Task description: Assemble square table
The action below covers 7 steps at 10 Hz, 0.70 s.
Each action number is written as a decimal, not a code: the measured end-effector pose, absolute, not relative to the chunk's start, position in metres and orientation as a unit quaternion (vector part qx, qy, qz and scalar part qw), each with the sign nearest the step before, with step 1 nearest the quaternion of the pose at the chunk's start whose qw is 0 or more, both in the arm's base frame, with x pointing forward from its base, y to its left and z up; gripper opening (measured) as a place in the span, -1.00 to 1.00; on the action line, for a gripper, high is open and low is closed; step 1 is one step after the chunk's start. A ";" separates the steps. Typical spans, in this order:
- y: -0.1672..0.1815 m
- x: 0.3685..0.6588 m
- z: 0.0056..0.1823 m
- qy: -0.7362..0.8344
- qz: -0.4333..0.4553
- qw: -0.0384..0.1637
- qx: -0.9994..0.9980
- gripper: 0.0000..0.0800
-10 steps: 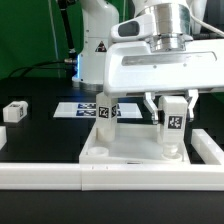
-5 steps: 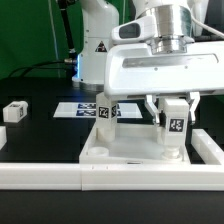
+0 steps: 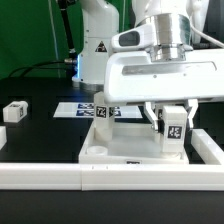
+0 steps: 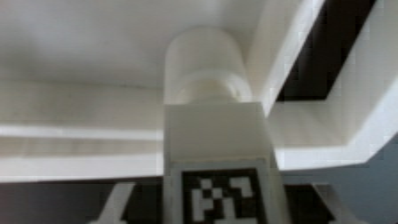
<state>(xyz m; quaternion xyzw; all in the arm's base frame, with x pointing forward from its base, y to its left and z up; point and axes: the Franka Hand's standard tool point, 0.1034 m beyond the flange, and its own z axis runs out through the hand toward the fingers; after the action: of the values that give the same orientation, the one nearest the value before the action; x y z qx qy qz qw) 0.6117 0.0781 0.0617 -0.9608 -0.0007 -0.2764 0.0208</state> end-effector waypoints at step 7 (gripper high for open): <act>0.078 0.612 0.062 -0.001 -0.279 0.020 -0.960 0.36</act>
Offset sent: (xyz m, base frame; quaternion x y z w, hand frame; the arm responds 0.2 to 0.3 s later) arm -0.0020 -0.0028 -0.0063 -0.0018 0.0065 -0.0101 0.9999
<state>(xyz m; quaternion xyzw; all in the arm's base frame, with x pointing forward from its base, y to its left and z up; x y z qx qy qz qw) 0.6119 0.0777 0.0620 -0.9601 -0.0005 -0.2788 0.0198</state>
